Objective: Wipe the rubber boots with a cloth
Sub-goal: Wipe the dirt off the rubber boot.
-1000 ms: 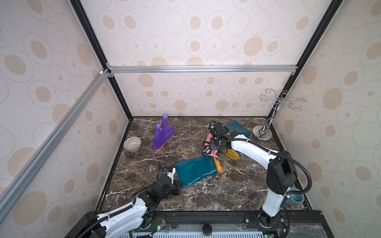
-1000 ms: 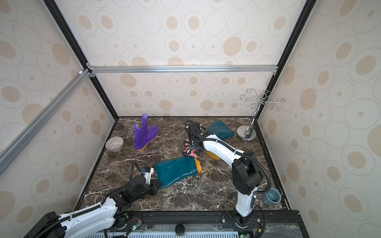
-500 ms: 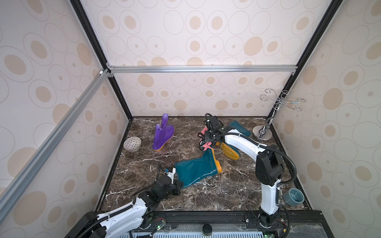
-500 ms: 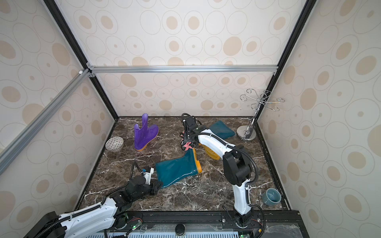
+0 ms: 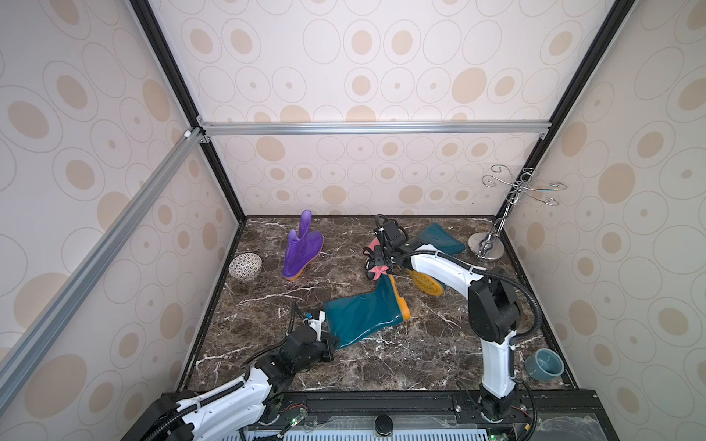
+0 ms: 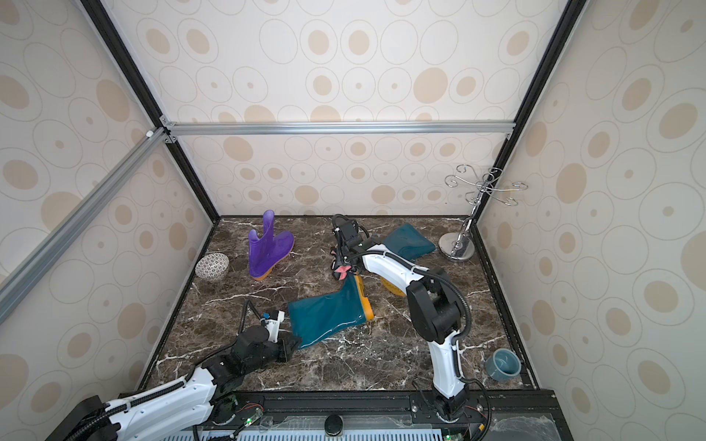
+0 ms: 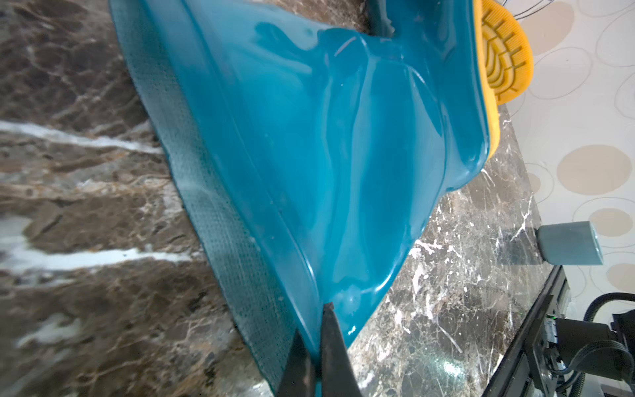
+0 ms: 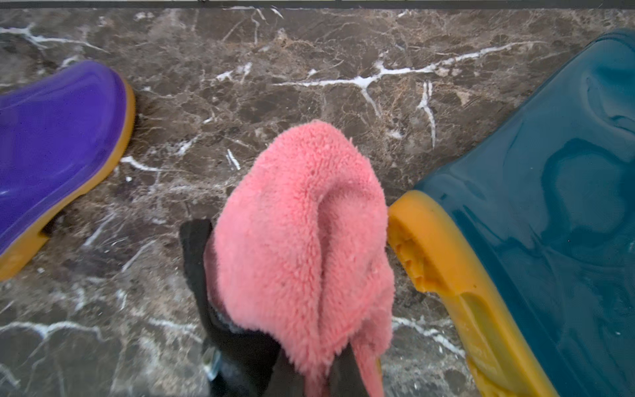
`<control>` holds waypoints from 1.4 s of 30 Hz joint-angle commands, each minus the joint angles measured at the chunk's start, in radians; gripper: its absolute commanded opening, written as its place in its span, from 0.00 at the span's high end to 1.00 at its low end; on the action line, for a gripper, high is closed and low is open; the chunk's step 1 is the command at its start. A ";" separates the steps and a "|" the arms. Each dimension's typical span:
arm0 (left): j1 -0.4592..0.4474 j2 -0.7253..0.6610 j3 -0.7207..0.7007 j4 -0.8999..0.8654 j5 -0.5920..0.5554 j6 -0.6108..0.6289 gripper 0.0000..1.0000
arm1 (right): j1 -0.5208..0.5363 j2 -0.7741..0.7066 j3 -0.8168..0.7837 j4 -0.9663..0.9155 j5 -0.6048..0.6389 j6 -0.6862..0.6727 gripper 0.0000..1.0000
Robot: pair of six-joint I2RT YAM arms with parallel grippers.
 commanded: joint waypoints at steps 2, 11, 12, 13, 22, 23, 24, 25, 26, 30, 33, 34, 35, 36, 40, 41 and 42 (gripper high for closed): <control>0.010 0.001 -0.007 -0.034 -0.018 0.004 1.00 | 0.069 -0.113 -0.036 0.064 0.040 -0.032 1.00; 0.009 0.008 -0.013 -0.019 -0.013 0.000 1.00 | 0.068 0.061 0.013 -0.043 0.141 -0.017 1.00; 0.010 0.005 -0.014 -0.018 -0.016 -0.001 1.00 | 0.064 0.075 0.008 -0.028 0.146 -0.023 1.00; 0.010 0.005 -0.013 -0.017 -0.014 -0.003 1.00 | 0.058 0.093 0.006 -0.013 0.150 -0.027 1.00; 0.009 -0.023 -0.020 -0.034 -0.017 -0.011 1.00 | 0.011 0.220 0.092 -0.011 0.034 -0.020 1.00; 0.010 -0.025 -0.017 -0.038 -0.014 -0.010 1.00 | 0.013 0.243 0.130 -0.059 0.011 -0.016 1.00; 0.010 -0.026 -0.014 -0.044 -0.015 -0.009 1.00 | 0.019 0.253 0.148 -0.084 -0.001 -0.012 1.00; 0.010 -0.032 -0.013 -0.050 -0.016 -0.008 1.00 | 0.032 0.245 0.135 -0.074 -0.006 -0.015 1.00; 0.010 -0.040 -0.014 -0.055 -0.019 -0.010 1.00 | 0.050 0.222 0.096 -0.033 -0.012 -0.018 1.00; 0.009 -0.043 -0.014 -0.062 -0.025 -0.005 1.00 | 0.115 0.129 -0.029 0.085 -0.115 0.006 1.00; 0.009 -0.017 -0.007 -0.054 -0.022 0.004 1.00 | 0.157 0.103 -0.050 0.117 -0.213 0.046 1.00; 0.010 -0.006 -0.004 -0.048 -0.020 0.007 1.00 | 0.168 0.104 -0.045 0.123 -0.250 0.059 1.00; 0.009 0.003 -0.002 -0.043 -0.020 0.011 1.00 | 0.182 0.108 -0.034 0.123 -0.288 0.078 1.00; 0.011 0.010 0.001 -0.039 -0.020 0.012 1.00 | 0.193 0.113 -0.025 0.130 -0.323 0.097 1.00; 0.010 0.027 0.007 -0.033 -0.019 0.021 1.00 | 0.248 0.127 0.020 0.137 -0.402 0.124 1.00; 0.010 0.029 0.009 -0.034 -0.018 0.023 1.00 | 0.262 0.124 0.028 0.138 -0.410 0.125 1.00; 0.010 0.028 0.010 -0.036 -0.020 0.025 1.00 | 0.271 0.121 0.030 0.148 -0.416 0.126 1.00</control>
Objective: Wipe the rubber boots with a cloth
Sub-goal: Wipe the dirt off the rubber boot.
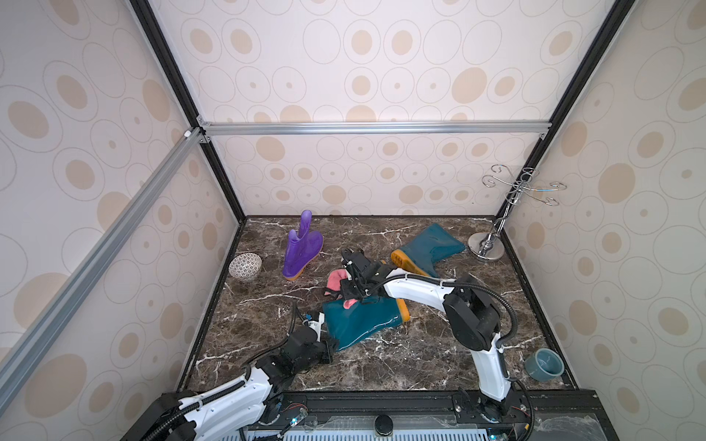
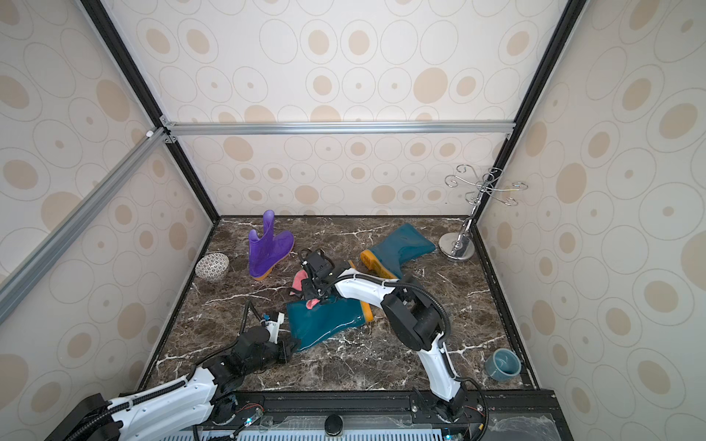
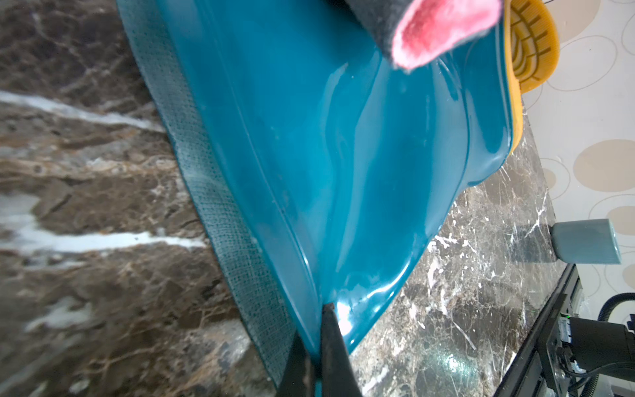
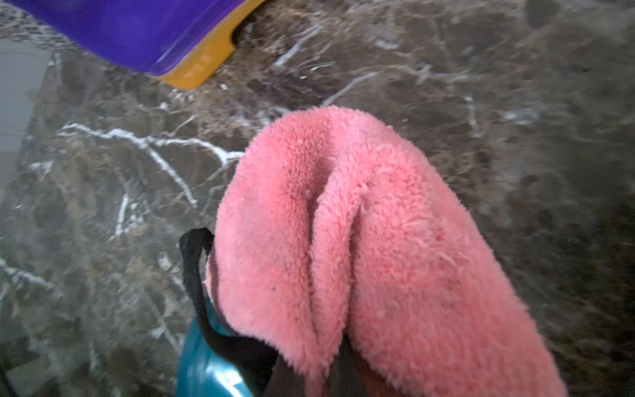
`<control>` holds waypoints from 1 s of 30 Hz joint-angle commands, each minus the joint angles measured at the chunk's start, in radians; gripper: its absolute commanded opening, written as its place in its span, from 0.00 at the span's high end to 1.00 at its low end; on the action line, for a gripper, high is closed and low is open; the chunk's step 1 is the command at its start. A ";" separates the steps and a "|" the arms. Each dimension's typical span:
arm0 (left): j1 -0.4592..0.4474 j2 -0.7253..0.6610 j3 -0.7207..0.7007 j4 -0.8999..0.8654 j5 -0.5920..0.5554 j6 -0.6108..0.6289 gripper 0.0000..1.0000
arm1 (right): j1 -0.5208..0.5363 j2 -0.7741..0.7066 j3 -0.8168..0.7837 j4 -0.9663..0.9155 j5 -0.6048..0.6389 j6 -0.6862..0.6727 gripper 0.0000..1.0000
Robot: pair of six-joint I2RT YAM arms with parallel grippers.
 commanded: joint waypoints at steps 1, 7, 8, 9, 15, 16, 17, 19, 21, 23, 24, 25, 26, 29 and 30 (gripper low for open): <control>0.008 0.006 0.019 -0.037 -0.020 0.023 1.00 | 0.033 -0.030 0.037 0.033 -0.086 0.049 1.00; 0.008 0.007 0.020 -0.038 -0.022 0.026 1.00 | 0.030 -0.027 0.040 0.028 -0.095 0.007 1.00; 0.008 0.008 0.019 -0.038 -0.022 0.025 1.00 | 0.030 -0.031 0.033 0.015 -0.062 0.000 1.00; 0.008 0.006 0.017 -0.037 -0.022 0.025 1.00 | 0.024 -0.031 0.019 0.002 -0.025 -0.001 1.00; 0.008 -0.021 0.009 -0.049 -0.030 0.020 1.00 | -0.085 -0.086 -0.116 -0.028 0.048 0.017 1.00; 0.008 -0.024 0.010 -0.053 -0.033 0.023 1.00 | -0.101 -0.107 -0.138 -0.028 0.068 0.012 1.00; 0.008 -0.022 0.010 -0.053 -0.033 0.023 1.00 | -0.117 -0.126 -0.157 -0.026 0.091 -0.003 1.00; 0.008 -0.017 0.010 -0.048 -0.033 0.025 1.00 | -0.142 -0.161 -0.170 -0.051 0.148 -0.029 1.00; 0.008 -0.008 0.010 -0.043 -0.030 0.025 1.00 | -0.166 -0.184 -0.162 -0.087 0.203 -0.054 1.00; 0.008 -0.003 0.007 -0.032 -0.027 0.023 1.00 | -0.192 -0.194 -0.148 -0.123 0.280 -0.077 1.00; 0.008 -0.002 0.007 -0.031 -0.027 0.022 1.00 | -0.205 -0.192 -0.138 -0.138 0.312 -0.085 1.00; 0.008 -0.001 0.007 -0.030 -0.027 0.022 1.00 | -0.222 -0.183 -0.126 -0.150 0.338 -0.097 1.00; 0.008 -0.003 0.008 -0.029 -0.027 0.022 1.00 | -0.237 -0.171 -0.107 -0.169 0.355 -0.105 1.00; 0.008 -0.005 0.008 -0.031 -0.027 0.020 1.00 | -0.248 -0.131 -0.037 -0.221 0.340 -0.143 1.00; 0.009 -0.003 0.008 -0.031 -0.028 0.022 1.00 | -0.247 -0.121 -0.026 -0.223 0.311 -0.149 1.00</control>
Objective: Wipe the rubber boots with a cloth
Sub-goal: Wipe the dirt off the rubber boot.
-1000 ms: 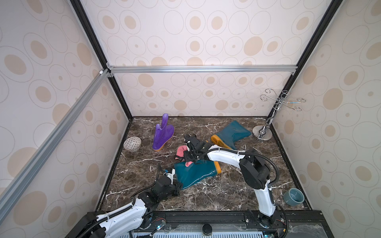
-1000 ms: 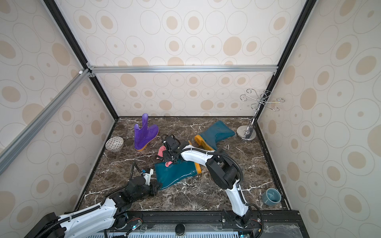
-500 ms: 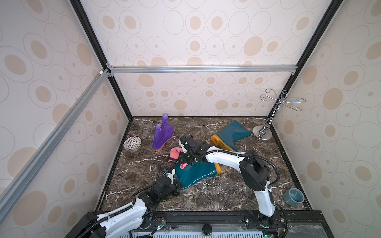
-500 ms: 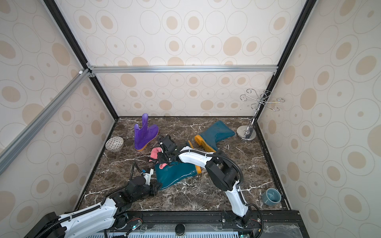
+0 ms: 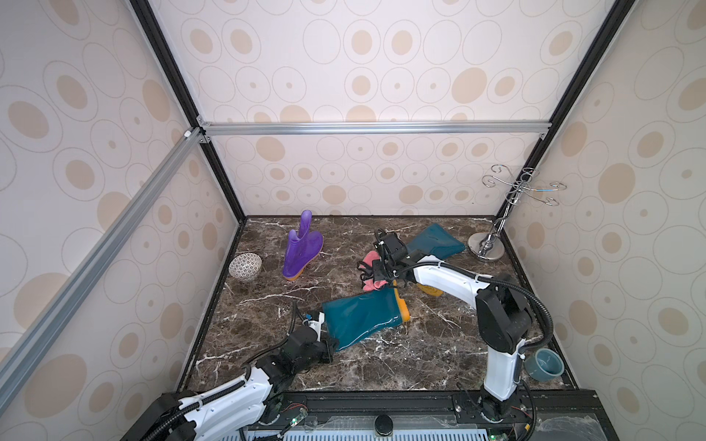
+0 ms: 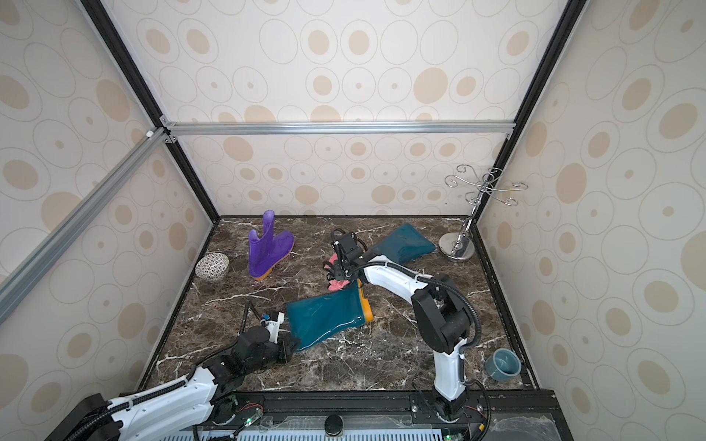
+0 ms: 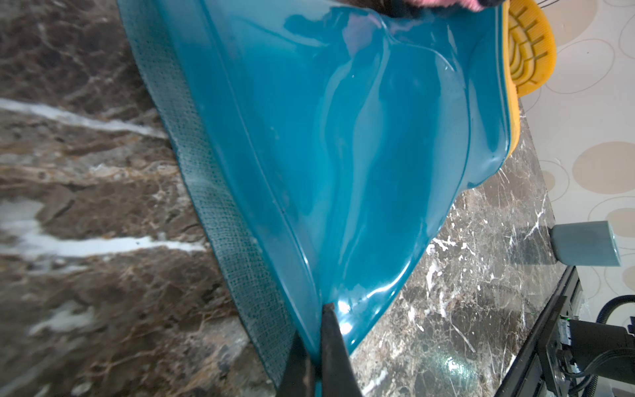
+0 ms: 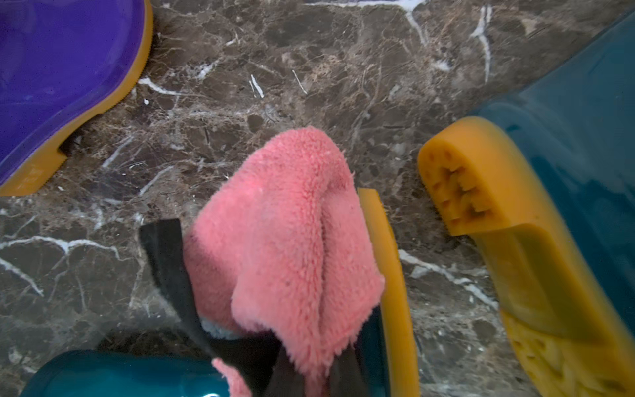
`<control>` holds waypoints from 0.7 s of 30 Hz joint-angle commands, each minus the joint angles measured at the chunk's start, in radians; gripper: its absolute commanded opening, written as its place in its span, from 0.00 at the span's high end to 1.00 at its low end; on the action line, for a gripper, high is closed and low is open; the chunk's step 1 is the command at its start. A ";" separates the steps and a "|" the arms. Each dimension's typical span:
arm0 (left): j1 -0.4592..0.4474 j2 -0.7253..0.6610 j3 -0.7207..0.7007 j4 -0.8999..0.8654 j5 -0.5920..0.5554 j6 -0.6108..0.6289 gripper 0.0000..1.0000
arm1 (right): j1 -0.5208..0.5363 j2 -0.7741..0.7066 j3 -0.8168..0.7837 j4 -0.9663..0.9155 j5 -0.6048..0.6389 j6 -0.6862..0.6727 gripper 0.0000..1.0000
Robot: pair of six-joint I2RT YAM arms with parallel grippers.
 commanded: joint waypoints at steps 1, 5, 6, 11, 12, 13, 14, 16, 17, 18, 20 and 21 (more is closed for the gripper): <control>0.008 0.006 0.007 -0.033 -0.019 0.016 1.00 | -0.012 0.042 0.049 -0.077 0.030 -0.047 1.00; 0.008 0.015 0.009 -0.028 -0.019 0.016 1.00 | 0.035 0.034 -0.005 -0.014 -0.027 -0.045 1.00; 0.008 0.014 0.006 -0.027 -0.019 0.014 1.00 | 0.052 0.031 -0.017 -0.001 -0.045 -0.046 1.00; 0.008 0.040 0.004 -0.002 -0.018 0.012 1.00 | 0.153 0.033 -0.025 0.074 -0.235 -0.014 1.00; 0.008 0.048 0.007 0.003 -0.015 0.013 1.00 | 0.168 0.037 -0.020 0.091 -0.273 -0.004 1.00; 0.008 0.056 0.011 0.007 -0.013 0.015 1.00 | 0.186 0.045 -0.005 0.103 -0.309 0.010 1.00; 0.008 0.060 0.013 0.010 -0.013 0.017 1.00 | 0.205 0.059 0.016 0.109 -0.344 0.021 1.00; 0.008 0.067 0.016 0.013 -0.012 0.018 1.00 | 0.245 0.090 0.075 0.094 -0.374 0.026 1.00; 0.008 0.068 0.018 0.016 -0.012 0.018 1.00 | 0.266 0.106 0.105 0.086 -0.376 0.020 1.00; 0.008 0.071 0.018 0.015 -0.011 0.018 1.00 | 0.284 0.122 0.129 0.084 -0.379 0.010 1.00; 0.008 0.068 0.018 0.011 -0.012 0.020 1.00 | 0.305 0.145 0.169 0.066 -0.359 0.010 1.00; 0.008 0.066 0.018 0.010 -0.012 0.020 1.00 | 0.305 0.150 0.168 0.077 -0.362 0.019 1.00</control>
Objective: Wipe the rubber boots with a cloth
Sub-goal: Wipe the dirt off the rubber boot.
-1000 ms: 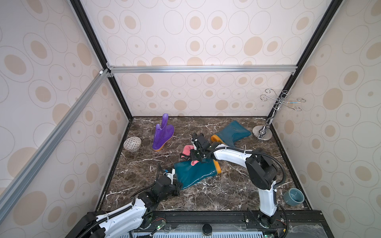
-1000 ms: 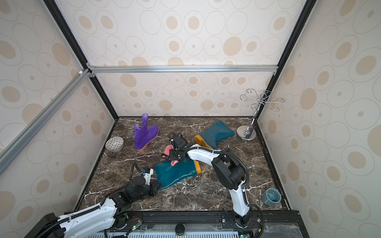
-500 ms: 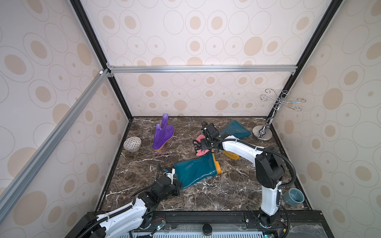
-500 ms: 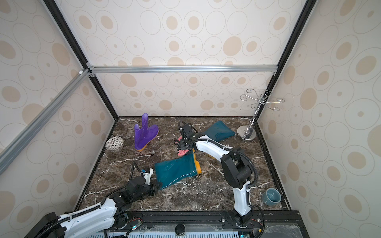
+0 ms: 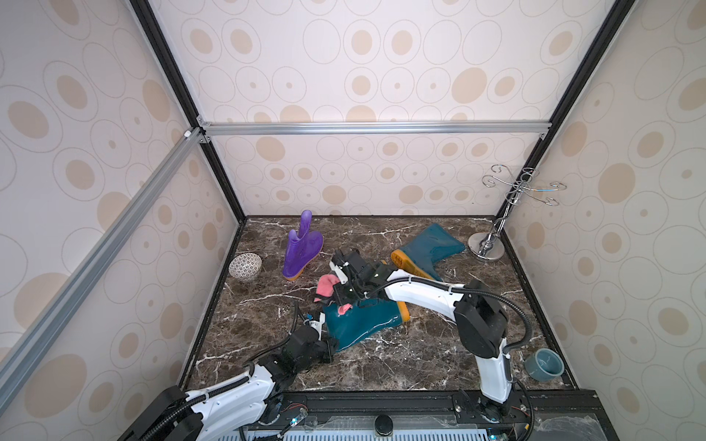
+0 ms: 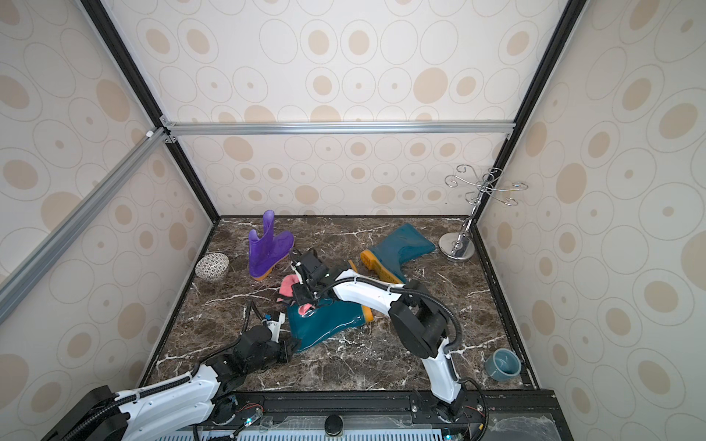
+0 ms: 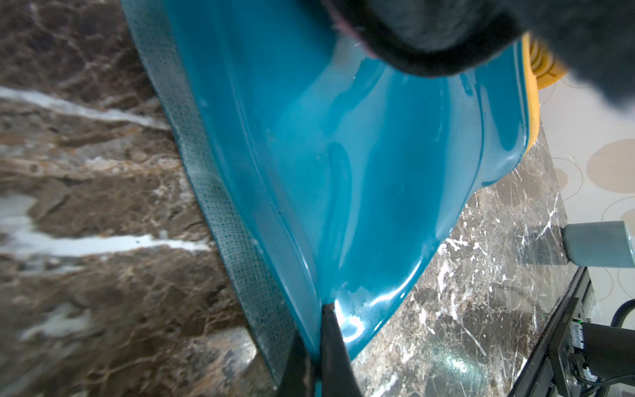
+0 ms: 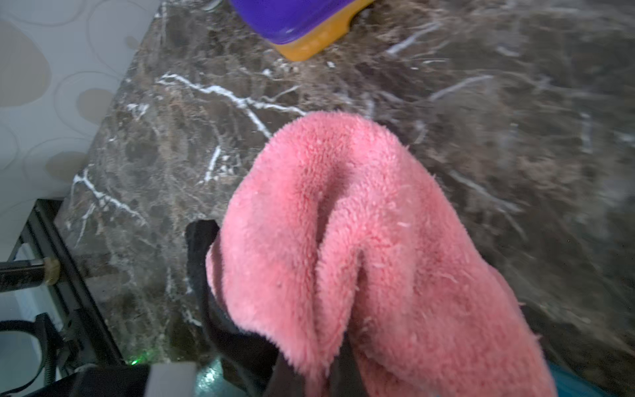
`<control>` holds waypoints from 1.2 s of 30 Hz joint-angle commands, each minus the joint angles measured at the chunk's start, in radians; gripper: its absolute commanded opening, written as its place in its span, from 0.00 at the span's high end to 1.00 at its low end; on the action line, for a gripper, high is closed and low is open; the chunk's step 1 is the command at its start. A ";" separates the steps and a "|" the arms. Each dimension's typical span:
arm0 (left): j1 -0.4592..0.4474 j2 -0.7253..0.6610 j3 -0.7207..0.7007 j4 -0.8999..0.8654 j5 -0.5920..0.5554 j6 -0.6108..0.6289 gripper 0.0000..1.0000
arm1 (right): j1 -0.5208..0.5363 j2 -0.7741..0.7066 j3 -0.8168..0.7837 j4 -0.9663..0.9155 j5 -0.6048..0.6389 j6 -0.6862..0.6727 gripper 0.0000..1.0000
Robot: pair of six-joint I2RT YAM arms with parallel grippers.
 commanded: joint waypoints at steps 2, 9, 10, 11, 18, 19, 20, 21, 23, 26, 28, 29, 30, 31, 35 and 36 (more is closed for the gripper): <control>0.008 -0.010 0.011 -0.030 -0.013 0.014 1.00 | -0.006 0.023 0.017 0.004 0.023 0.042 1.00; 0.008 -0.028 -0.006 -0.027 -0.013 0.009 1.00 | -0.135 -0.024 -0.142 0.016 0.068 0.109 1.00; 0.008 -0.028 -0.008 -0.024 -0.013 0.008 1.00 | -0.147 -0.046 -0.164 -0.002 0.133 0.098 1.00; 0.008 -0.028 -0.009 -0.024 -0.014 0.008 1.00 | -0.157 -0.066 -0.179 -0.013 0.179 0.087 1.00; 0.008 -0.007 -0.002 -0.004 -0.009 0.010 1.00 | -0.314 -0.095 -0.131 -0.184 0.347 0.090 1.00; 0.008 -0.009 -0.002 -0.005 -0.009 0.010 1.00 | -0.337 -0.095 -0.115 -0.196 0.350 0.092 1.00; 0.009 -0.014 -0.001 -0.006 -0.011 0.008 1.00 | -0.353 -0.097 -0.101 -0.200 0.351 0.090 1.00; 0.008 -0.016 -0.002 -0.008 -0.012 0.008 1.00 | -0.363 -0.099 -0.088 -0.210 0.354 0.082 1.00; 0.008 -0.024 -0.003 -0.014 -0.012 0.005 1.00 | -0.368 -0.111 -0.056 -0.224 0.370 0.053 1.00; 0.008 -0.031 -0.002 -0.022 -0.016 0.003 1.00 | -0.360 -0.151 -0.061 -0.234 0.324 0.034 1.00; 0.008 -0.031 -0.001 -0.022 -0.017 0.004 1.00 | -0.338 -0.190 -0.106 -0.228 0.301 0.044 1.00; 0.008 -0.031 0.000 -0.022 -0.017 0.004 1.00 | -0.321 -0.217 -0.146 -0.223 0.291 0.049 1.00; 0.008 -0.029 0.001 -0.022 -0.017 0.004 1.00 | -0.300 -0.245 -0.187 -0.214 0.289 0.055 1.00; 0.008 -0.030 0.001 -0.020 -0.017 0.004 1.00 | -0.276 -0.285 -0.244 -0.196 0.291 0.056 1.00; 0.008 -0.040 0.000 -0.018 -0.011 -0.003 1.00 | -0.185 -0.466 -0.496 -0.138 0.285 0.073 1.00; 0.008 -0.044 0.001 -0.021 -0.008 -0.005 1.00 | -0.171 -0.506 -0.551 -0.125 0.268 0.084 1.00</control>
